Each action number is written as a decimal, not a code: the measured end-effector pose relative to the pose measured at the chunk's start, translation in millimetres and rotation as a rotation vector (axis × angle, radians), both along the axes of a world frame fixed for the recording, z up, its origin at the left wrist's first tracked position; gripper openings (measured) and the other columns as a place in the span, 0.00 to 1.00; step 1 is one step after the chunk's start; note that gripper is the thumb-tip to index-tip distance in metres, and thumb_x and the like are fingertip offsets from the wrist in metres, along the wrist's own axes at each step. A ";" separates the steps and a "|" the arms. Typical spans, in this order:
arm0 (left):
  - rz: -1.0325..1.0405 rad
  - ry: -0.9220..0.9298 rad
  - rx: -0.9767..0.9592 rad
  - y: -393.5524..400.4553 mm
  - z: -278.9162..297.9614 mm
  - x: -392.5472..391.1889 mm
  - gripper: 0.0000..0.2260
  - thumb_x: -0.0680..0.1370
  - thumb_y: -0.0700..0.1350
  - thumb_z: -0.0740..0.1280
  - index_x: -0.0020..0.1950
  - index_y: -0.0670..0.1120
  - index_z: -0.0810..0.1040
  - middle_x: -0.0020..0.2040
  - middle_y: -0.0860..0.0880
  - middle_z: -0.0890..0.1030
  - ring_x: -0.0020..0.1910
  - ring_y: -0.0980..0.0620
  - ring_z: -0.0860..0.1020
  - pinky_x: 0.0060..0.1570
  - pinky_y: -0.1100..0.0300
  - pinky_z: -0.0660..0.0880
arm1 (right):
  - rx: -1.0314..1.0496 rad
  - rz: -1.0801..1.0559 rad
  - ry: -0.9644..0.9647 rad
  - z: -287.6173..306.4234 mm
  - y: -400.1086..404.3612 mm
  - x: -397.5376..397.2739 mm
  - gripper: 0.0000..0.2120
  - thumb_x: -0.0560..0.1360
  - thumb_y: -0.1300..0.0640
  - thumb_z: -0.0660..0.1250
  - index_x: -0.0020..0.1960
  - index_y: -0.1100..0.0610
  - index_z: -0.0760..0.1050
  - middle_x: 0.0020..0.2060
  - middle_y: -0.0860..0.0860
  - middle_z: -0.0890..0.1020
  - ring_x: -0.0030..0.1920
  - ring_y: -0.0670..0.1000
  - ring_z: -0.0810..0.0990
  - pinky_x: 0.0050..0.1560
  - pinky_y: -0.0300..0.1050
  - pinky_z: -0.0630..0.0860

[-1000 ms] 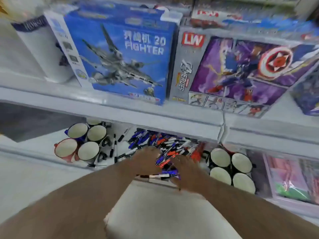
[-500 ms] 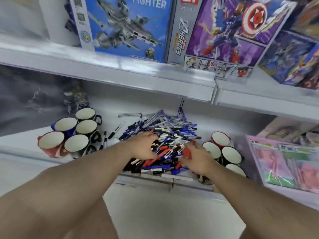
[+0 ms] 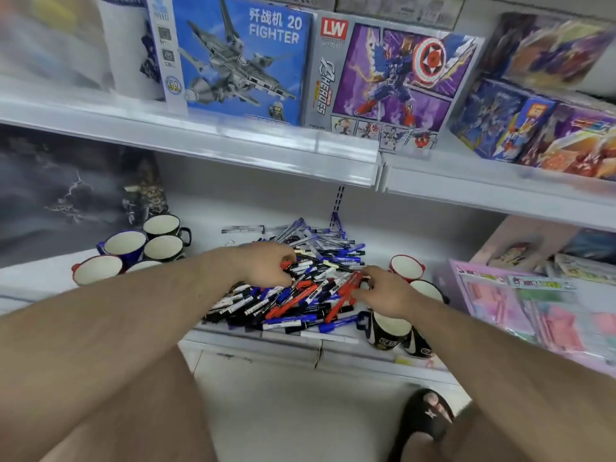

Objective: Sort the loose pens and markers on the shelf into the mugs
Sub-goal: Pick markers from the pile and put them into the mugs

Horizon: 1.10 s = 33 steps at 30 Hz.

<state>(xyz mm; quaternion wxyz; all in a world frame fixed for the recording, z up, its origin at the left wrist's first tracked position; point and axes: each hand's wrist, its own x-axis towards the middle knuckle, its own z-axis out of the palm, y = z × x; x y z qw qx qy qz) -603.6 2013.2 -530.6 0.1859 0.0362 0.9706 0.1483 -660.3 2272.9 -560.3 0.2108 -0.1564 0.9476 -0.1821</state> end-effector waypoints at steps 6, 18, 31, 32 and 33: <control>-0.035 -0.050 -0.159 -24.9 16.0 -20.8 0.26 0.78 0.53 0.65 0.74 0.48 0.66 0.69 0.46 0.72 0.64 0.46 0.73 0.63 0.52 0.72 | 0.204 0.172 -0.030 -10.3 -15.6 -37.3 0.15 0.75 0.44 0.67 0.57 0.50 0.71 0.44 0.48 0.80 0.45 0.50 0.80 0.49 0.49 0.78; -0.092 -0.206 -0.294 -32.1 -82.5 -116.0 0.23 0.78 0.51 0.64 0.71 0.46 0.67 0.61 0.43 0.75 0.56 0.45 0.76 0.51 0.53 0.76 | 0.337 0.254 -0.061 -77.4 -43.0 -104.6 0.33 0.76 0.43 0.66 0.77 0.49 0.58 0.64 0.53 0.76 0.58 0.53 0.76 0.54 0.46 0.75; 0.165 -0.234 -0.173 37.7 -223.4 -158.7 0.58 0.61 0.77 0.66 0.80 0.53 0.41 0.79 0.44 0.34 0.77 0.35 0.36 0.67 0.26 0.40 | 0.338 0.460 -0.028 -40.3 -12.4 -102.2 0.22 0.75 0.40 0.64 0.67 0.42 0.66 0.58 0.47 0.73 0.55 0.51 0.74 0.55 0.49 0.75; 0.152 -0.248 -0.208 36.4 -226.4 -158.2 0.60 0.60 0.76 0.69 0.79 0.53 0.39 0.78 0.43 0.33 0.76 0.34 0.35 0.67 0.24 0.40 | 0.340 0.462 -0.031 -34.7 -10.1 -99.0 0.26 0.75 0.39 0.64 0.70 0.41 0.63 0.61 0.47 0.72 0.57 0.52 0.74 0.57 0.49 0.75; 0.133 -0.241 -0.249 35.0 -227.5 -157.3 0.60 0.60 0.74 0.71 0.79 0.53 0.40 0.79 0.41 0.34 0.77 0.33 0.38 0.67 0.24 0.43 | 0.335 0.453 -0.038 -30.1 -7.9 -95.3 0.29 0.75 0.38 0.64 0.73 0.40 0.60 0.63 0.46 0.71 0.60 0.52 0.73 0.59 0.50 0.74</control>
